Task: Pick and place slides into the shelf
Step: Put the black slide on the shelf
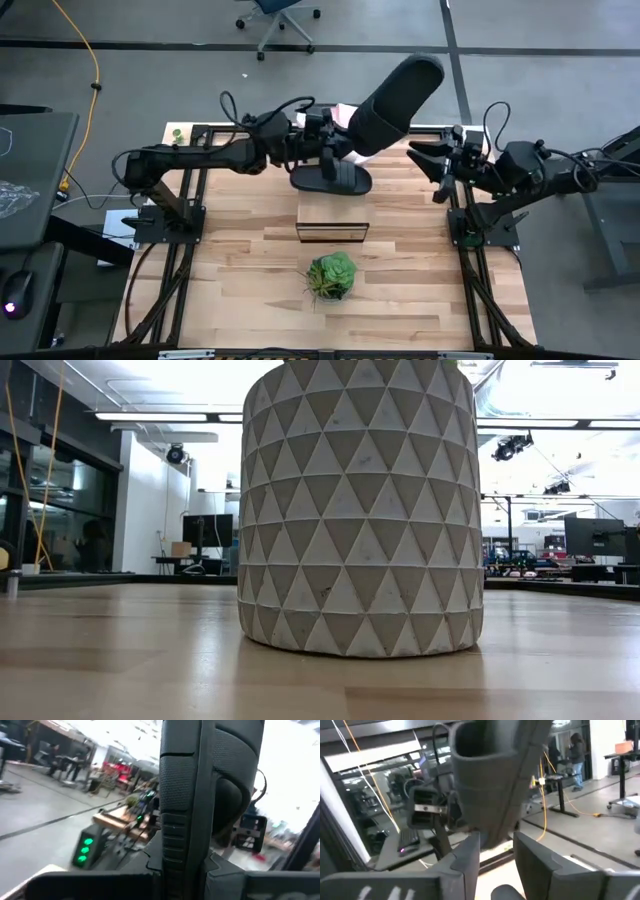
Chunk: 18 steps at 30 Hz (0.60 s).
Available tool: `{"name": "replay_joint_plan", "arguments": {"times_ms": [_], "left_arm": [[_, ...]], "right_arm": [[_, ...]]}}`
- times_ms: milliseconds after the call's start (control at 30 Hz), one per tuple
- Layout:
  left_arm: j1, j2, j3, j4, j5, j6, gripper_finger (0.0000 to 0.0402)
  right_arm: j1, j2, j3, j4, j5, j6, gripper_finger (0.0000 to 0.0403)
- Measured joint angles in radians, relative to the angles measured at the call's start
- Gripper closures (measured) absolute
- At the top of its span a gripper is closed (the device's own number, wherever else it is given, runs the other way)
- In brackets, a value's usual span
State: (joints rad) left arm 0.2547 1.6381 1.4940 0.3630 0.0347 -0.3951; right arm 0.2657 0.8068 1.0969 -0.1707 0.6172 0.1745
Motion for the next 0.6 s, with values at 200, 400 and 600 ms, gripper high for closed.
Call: {"name": "replay_joint_plan", "arguments": {"times_ms": [200,400,600], "left_arm": [[0.000,0.058,-0.001,0.179,0.043,-0.105,0.0376],[0.000,0.077,0.000,0.246,0.087,-0.103,0.0376],[-0.002,0.088,-0.001,0.266,0.135,-0.105,0.0376]], "right_arm": [[-0.023,0.041,0.000,0.034,-0.033,-0.008,0.0262],[-0.031,0.071,0.000,0.066,-0.058,-0.002,0.0241],[-0.042,0.105,0.000,0.122,-0.068,-0.026,0.0240]]}}
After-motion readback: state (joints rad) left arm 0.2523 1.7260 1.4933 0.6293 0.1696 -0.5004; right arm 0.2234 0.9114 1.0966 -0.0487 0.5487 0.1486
